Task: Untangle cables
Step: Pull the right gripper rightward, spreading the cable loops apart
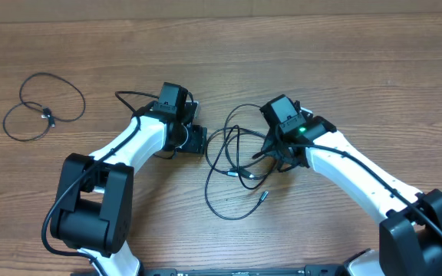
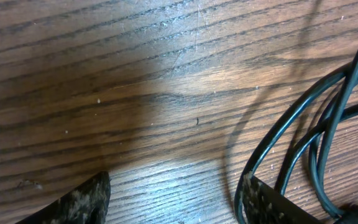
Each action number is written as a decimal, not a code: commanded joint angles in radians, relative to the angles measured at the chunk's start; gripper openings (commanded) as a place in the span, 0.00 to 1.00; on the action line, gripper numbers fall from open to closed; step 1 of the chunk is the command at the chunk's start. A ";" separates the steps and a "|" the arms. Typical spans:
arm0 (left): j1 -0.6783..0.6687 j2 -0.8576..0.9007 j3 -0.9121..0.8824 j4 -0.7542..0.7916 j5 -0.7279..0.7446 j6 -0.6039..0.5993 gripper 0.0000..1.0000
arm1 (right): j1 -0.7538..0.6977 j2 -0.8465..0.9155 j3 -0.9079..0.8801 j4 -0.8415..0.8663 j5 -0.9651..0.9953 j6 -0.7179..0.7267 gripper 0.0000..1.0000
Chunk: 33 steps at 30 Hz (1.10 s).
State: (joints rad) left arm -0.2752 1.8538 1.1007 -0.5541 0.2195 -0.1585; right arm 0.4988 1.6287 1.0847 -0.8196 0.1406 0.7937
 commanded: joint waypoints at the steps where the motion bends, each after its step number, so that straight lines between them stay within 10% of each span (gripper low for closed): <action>1: -0.007 0.009 -0.004 -0.003 -0.005 -0.006 0.69 | -0.047 0.014 -0.019 0.004 -0.050 -0.113 0.42; 33: -0.007 0.009 -0.004 0.008 0.044 -0.007 0.36 | -0.197 0.169 -0.019 0.319 -0.217 -0.354 0.51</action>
State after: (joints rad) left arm -0.2752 1.8538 1.1004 -0.5522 0.2466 -0.1585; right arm 0.3012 1.8038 1.0714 -0.5083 -0.0742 0.4614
